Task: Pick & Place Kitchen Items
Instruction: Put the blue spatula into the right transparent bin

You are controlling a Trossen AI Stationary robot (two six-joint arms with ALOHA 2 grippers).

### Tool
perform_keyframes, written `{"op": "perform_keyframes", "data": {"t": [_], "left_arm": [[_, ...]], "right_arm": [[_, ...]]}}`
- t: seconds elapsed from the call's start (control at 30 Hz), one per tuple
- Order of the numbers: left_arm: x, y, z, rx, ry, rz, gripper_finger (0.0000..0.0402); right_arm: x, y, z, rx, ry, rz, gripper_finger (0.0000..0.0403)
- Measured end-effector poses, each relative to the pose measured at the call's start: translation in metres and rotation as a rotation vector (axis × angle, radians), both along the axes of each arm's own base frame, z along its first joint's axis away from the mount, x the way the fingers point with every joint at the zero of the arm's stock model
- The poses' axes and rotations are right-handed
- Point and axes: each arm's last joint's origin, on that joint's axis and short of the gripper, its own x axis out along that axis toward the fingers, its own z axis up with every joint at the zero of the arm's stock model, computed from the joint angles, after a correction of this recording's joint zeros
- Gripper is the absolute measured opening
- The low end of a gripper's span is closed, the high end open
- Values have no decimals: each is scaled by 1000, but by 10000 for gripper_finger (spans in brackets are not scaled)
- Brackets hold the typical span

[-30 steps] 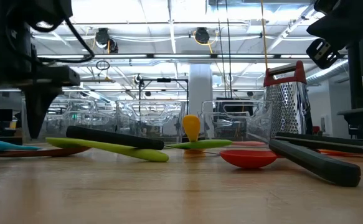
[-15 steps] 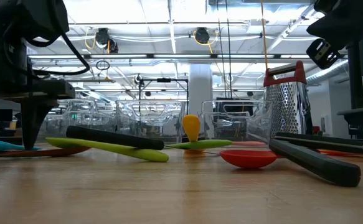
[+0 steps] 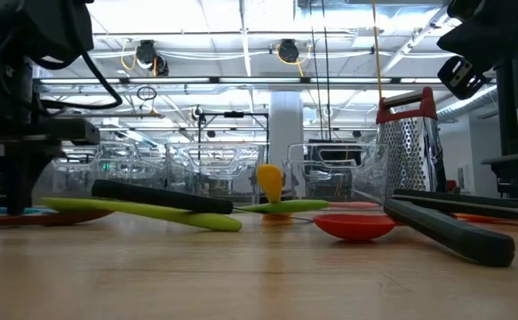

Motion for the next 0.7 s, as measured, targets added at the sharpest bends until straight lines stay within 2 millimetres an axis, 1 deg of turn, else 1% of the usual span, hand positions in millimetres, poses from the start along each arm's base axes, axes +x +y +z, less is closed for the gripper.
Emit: {"op": "perform_keyframes", "data": {"t": [0.2,0.43,0.57,0.7], "left_arm": [[-2,1,0,15,19,10,106],[-2,2,0,40,14,18,41],[-2,2,1,60,-14,22,15],[-3,3,6,86,-51,26,15]], "right_arm": [[0,0,0,0,0,0,4],[0,0,0,0,0,0,4],[0,0,0,0,0,0,4],[0,0,0,0,0,0,4]]}}
